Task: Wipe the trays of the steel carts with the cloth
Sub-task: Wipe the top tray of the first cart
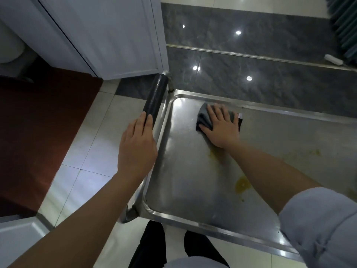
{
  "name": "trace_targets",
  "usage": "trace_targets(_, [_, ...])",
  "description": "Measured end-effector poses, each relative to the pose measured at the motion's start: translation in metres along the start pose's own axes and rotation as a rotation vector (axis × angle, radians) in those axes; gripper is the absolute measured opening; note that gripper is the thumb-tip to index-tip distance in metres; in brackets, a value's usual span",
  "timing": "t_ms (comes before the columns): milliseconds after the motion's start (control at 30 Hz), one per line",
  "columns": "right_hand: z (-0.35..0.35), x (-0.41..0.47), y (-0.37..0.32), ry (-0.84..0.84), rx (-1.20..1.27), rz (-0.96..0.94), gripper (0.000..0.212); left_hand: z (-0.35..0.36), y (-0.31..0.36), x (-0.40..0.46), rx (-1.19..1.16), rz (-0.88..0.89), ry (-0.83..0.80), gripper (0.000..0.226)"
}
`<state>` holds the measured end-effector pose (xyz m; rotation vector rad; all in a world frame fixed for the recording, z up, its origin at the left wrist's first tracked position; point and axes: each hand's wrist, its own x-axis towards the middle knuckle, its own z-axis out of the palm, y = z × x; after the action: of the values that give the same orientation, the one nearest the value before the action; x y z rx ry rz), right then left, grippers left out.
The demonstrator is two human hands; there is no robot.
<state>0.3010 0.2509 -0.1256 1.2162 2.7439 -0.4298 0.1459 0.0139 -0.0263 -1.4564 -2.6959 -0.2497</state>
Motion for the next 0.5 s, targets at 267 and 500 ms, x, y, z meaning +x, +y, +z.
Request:
trace_targets(267, [0.04, -0.098, -0.092, -0.042, -0.013, -0.295, 0.081, -0.004, 0.002, 0.0, -0.017, -0.003, -0.004, 0.053])
trace_targets(500, [0.068, -0.191, -0.092, -0.119, -0.053, -0.808, 0.072, -0.006, 0.004, -0.002, -0.013, -0.017, -0.034, 0.054])
